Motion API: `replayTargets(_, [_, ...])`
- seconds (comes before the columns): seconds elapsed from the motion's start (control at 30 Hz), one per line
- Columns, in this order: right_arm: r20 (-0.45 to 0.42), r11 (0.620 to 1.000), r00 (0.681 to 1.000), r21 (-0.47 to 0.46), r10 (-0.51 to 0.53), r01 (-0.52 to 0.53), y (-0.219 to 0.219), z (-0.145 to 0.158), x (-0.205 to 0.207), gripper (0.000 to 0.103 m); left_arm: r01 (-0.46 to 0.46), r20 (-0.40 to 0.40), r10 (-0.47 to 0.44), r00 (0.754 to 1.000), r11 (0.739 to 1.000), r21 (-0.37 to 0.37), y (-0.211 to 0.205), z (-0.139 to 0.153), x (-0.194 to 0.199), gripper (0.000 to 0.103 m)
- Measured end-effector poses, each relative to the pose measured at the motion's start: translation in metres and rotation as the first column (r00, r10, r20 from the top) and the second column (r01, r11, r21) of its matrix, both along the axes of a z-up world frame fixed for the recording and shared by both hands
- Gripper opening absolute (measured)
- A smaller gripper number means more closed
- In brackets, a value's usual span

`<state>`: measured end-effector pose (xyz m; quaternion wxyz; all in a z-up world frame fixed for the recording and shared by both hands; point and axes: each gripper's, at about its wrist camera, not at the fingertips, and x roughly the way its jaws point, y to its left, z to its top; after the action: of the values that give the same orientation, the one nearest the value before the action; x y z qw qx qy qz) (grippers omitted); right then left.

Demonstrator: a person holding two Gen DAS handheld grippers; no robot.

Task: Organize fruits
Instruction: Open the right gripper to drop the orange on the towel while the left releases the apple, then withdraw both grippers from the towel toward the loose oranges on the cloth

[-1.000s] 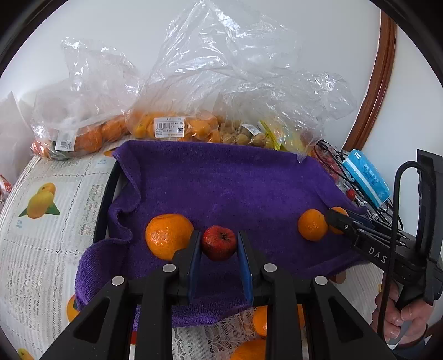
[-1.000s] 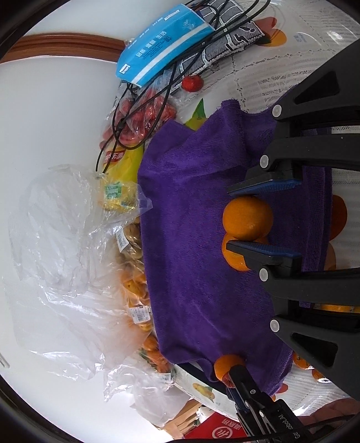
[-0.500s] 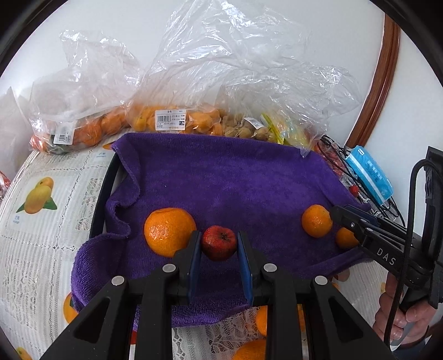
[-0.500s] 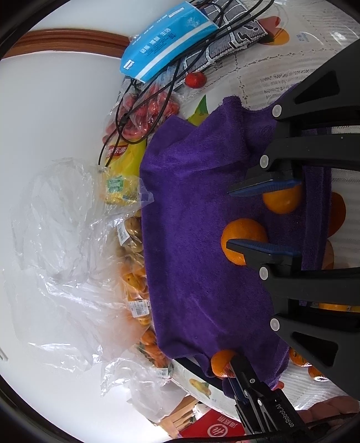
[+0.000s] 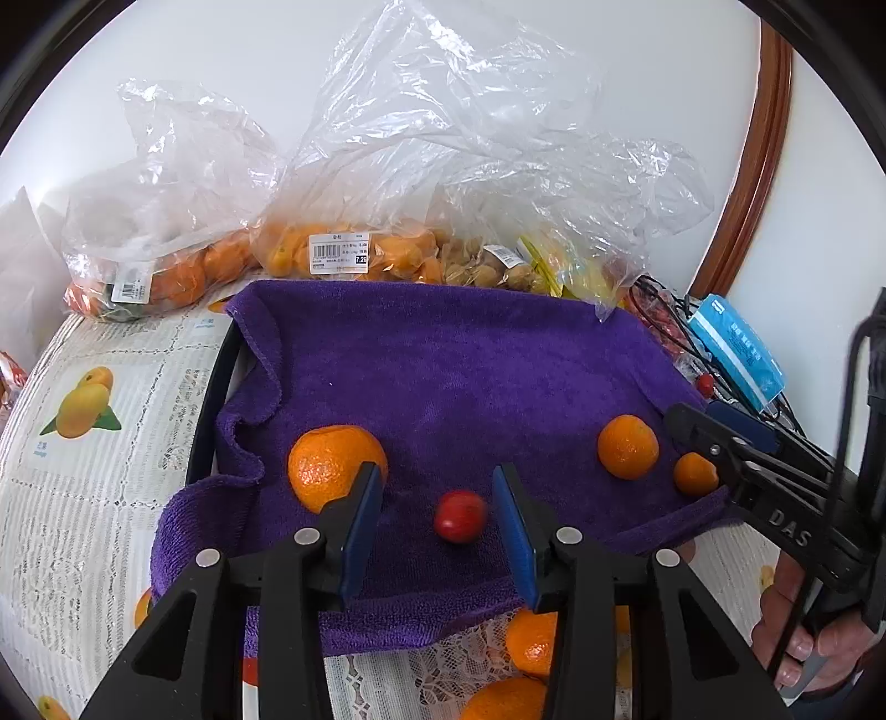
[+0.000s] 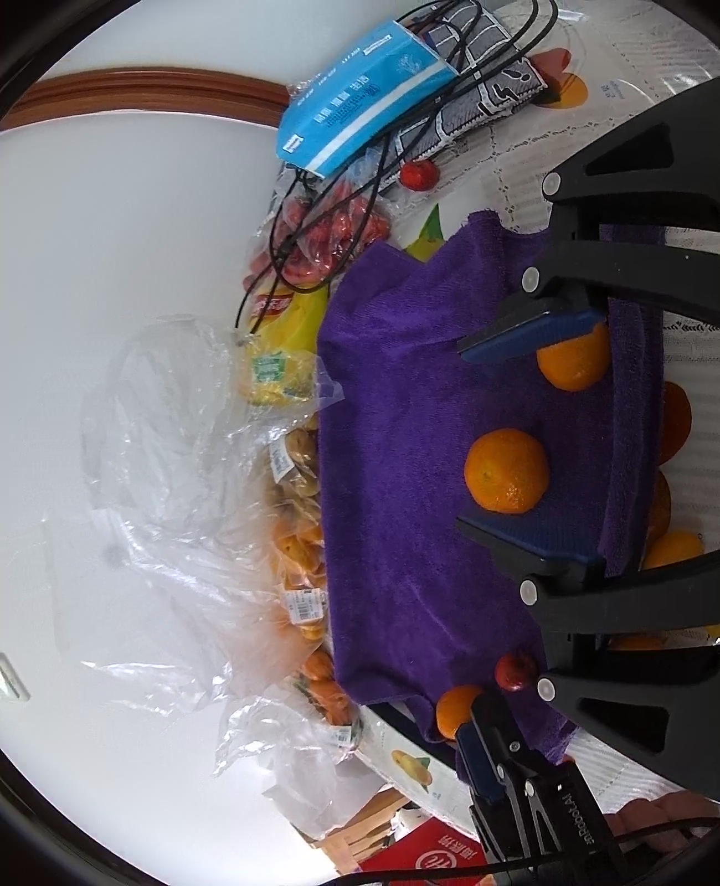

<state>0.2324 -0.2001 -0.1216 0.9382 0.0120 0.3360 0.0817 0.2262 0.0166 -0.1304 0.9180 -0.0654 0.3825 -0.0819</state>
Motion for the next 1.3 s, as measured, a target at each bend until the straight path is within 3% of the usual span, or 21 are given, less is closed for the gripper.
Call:
replayTargets(0.17, [0.040, 1.000, 0.999, -0.019, 0.006, -0.005, 0.004, 0.009, -0.009, 0.063, 0.000, 0.006, 0.000, 1.000, 1.000, -0.015, 0.002, 0.005, -0.003, 0.046])
replayTargets(0.57, [-0.011, 1.000, 1.000, 0.027, -0.010, 0.010, 0.006, 0.028, -0.045, 0.063, 0.009, 0.030, -0.009, 0.999, 1.000, 0.006, -0.006, 0.016, -0.012, 0.051])
replayTargets(0.93, [-0.048, 1.000, 0.999, -0.020, -0.007, 0.006, 0.010, 0.027, -0.095, 0.063, 0.028, 0.007, -0.028, 1.000, 0.999, -0.038, 0.002, 0.019, -0.044, 0.057])
replayTargets(1.3, [-0.110, 0.999, 0.993, 0.026, 0.045, -0.042, 0.035, 0.004, -0.128, 0.063, 0.002, -0.025, -0.002, 1.000, 1.000, 0.021, 0.027, 0.013, -0.089, 0.058])
